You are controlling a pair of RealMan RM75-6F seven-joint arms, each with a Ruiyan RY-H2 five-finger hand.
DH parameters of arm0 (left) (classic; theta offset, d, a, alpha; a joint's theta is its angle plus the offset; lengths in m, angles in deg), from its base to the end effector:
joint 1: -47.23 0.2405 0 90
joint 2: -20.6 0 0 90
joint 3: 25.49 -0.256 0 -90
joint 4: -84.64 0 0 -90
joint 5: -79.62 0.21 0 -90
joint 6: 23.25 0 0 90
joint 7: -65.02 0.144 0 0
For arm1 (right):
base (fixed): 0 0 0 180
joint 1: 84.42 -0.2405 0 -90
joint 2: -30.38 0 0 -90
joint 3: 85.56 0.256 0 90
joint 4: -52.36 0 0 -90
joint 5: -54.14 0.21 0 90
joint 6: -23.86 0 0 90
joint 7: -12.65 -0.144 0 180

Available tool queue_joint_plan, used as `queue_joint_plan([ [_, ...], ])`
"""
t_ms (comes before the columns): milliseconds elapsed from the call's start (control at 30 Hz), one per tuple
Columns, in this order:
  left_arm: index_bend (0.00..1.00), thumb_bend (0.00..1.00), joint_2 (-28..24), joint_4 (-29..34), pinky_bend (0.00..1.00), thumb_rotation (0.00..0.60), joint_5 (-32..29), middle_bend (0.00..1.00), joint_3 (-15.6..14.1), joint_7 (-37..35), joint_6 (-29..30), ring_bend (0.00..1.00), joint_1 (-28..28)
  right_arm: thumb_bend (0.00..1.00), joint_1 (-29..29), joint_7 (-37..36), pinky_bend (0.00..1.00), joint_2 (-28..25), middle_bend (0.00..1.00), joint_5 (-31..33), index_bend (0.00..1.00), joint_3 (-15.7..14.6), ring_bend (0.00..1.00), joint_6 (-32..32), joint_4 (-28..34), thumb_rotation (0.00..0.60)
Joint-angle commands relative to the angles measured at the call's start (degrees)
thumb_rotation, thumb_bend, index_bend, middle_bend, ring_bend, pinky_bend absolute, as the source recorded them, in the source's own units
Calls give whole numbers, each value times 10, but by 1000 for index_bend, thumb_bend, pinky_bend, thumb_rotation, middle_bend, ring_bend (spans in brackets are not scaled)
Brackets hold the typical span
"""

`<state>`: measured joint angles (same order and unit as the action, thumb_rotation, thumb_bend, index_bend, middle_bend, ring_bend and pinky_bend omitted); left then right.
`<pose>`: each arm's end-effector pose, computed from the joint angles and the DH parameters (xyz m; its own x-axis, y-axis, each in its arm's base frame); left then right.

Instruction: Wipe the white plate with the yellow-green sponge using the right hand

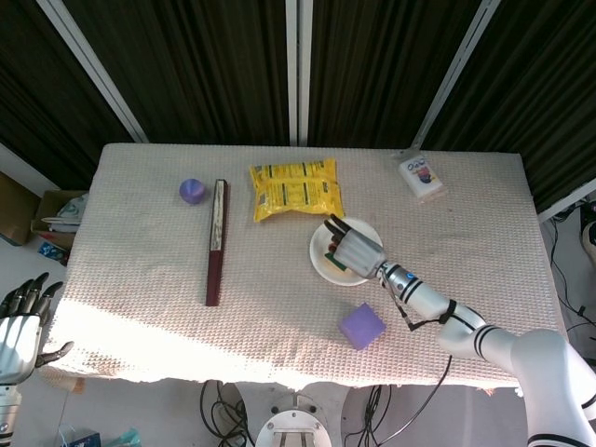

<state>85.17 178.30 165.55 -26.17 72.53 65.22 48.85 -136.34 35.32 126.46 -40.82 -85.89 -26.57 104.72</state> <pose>-0.3246 0.1319 0.1541 0.4851 0.0613 0.8723 0.8676 0.0906 -0.4889 -0.1634 -0.3855 -0.0494 0.8944 0.2433 0.3753 -0.1170 -0.6826 0.7213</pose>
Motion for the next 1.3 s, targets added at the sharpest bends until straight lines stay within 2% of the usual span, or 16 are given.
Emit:
queue_joint_plan([
  [33, 138, 63, 0, 0, 118, 600, 1, 23, 0, 0, 0, 51, 0, 376, 2, 17, 0, -17, 354, 12, 463, 7, 42, 6, 14, 600],
  [167, 138, 63, 1, -1, 117, 600, 0, 23, 1, 0, -1, 51, 0, 375, 3, 27, 0, -26, 354, 17, 463, 6, 41, 11, 35, 600],
  [333, 138, 63, 2, -3, 118, 600, -1, 23, 0, -1, -2, 51, 0, 376, 3, 26, 0, -6, 355, 18, 463, -3, 41, 25, 32, 600],
  [500, 138, 63, 1, -2, 117, 600, -1, 23, 0, -3, 0, 51, 2, 377, -1, -4, 0, 11, 355, 13, 463, 2, 41, 11, 32, 600],
  [667, 138, 64, 1, -1, 117, 600, 1, 23, 0, -3, 1, 51, 3, 377, 1, -28, 0, -2, 357, 10, 463, 10, 42, -19, 49, 600],
  [800, 138, 63, 1, 0, 117, 600, 1, 23, 0, -2, -2, 51, 1, 377, 5, -11, 0, -28, 360, 10, 463, 6, 41, -18, 60, 600],
  [933, 138, 63, 2, -1, 118, 600, 3, 23, 1, -1, -3, 51, -1, 376, 5, 20, 0, -43, 360, 19, 462, -2, 41, 12, 61, 600],
  [1133, 138, 63, 2, -2, 117, 600, 1, 23, 1, -2, -4, 51, -1, 379, -6, 65, 0, -26, 357, 14, 462, -13, 42, 44, 43, 600],
  [1300, 138, 62, 2, -4, 117, 600, 1, 23, 0, -6, -2, 51, 1, 379, -14, 69, 0, -11, 358, 6, 462, -11, 41, 41, 40, 600],
])
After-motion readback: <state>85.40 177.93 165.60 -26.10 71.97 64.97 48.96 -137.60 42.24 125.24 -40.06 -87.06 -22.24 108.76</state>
